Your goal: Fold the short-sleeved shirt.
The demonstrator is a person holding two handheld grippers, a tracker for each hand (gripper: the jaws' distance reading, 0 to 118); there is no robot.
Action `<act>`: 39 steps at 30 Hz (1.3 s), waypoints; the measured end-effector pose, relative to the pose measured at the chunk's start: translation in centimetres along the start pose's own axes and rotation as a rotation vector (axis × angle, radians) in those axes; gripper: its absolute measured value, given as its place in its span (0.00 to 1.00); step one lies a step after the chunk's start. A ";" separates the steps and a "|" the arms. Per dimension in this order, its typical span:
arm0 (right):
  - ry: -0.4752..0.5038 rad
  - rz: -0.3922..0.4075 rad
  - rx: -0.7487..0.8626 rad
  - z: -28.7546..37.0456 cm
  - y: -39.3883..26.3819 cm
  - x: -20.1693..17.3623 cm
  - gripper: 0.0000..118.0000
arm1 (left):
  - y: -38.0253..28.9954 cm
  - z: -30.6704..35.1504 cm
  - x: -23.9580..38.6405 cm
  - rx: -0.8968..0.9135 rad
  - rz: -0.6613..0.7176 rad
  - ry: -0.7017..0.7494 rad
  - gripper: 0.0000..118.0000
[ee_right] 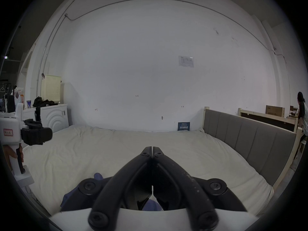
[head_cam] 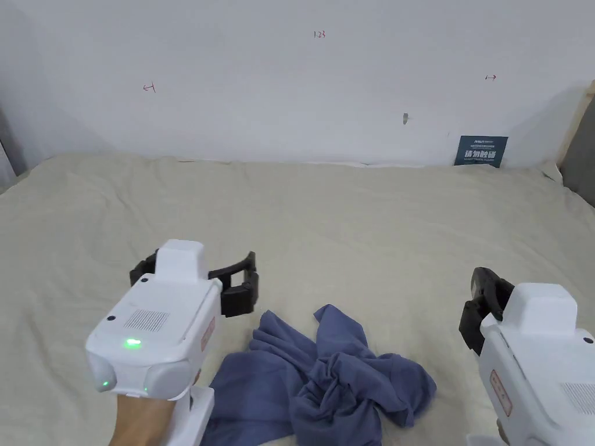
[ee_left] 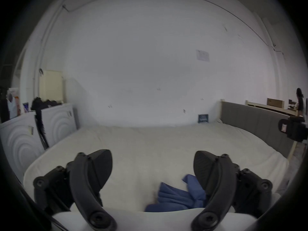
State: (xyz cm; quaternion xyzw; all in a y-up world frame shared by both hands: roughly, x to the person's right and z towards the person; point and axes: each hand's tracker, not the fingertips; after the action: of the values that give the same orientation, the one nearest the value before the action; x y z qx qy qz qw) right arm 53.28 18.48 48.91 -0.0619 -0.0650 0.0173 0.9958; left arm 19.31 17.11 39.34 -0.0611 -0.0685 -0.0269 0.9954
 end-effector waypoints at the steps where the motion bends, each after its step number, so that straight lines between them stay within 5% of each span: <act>1: 0.001 0.003 0.008 0.1 0.2 -0.1 0.01 | -0.1 0.3 -0.5 0.016 0.001 0.015 0.82; 3: 0.002 0.004 0.021 0.2 0.5 -0.3 0.01 | -0.1 1.2 -1.2 0.037 0.003 0.022 0.63; 7: 0.006 0.010 0.039 0.4 0.9 -0.7 0.01 | -0.8 1.6 -2.3 0.072 0.011 0.074 0.06; 8: 0.009 0.012 0.040 0.4 0.9 -0.8 0.01 | -1.0 1.5 -2.6 0.082 0.009 0.087 0.00; 16: 0.016 0.010 0.034 0.4 0.7 -1.0 0.01 | -0.3 1.8 -2.4 0.014 0.023 0.073 0.00; 31: 0.028 0.016 -0.030 -0.5 -1.3 -0.9 0.01 | -11.9 -1.6 -2.4 -0.707 0.310 -0.040 0.00; 34: 0.027 0.012 -0.047 -0.8 -1.8 -0.7 0.01 | -13.7 -1.7 -1.9 -0.768 0.307 -0.040 0.07; 38: 0.025 0.010 -0.069 -1.3 -2.5 -0.5 0.01 | -16.2 -2.6 -1.5 -0.850 0.317 -0.022 0.82; 39: 0.026 0.010 -0.075 -1.4 -2.7 -0.4 0.01 | -16.9 -2.9 -1.4 -0.878 0.321 -0.016 0.88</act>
State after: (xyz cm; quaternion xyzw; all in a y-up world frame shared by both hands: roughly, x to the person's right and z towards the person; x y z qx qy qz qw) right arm 53.13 15.63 47.81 -0.0998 -0.0521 0.0193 0.9935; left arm 17.31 0.02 38.29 -0.4867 -0.0480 0.1013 0.8663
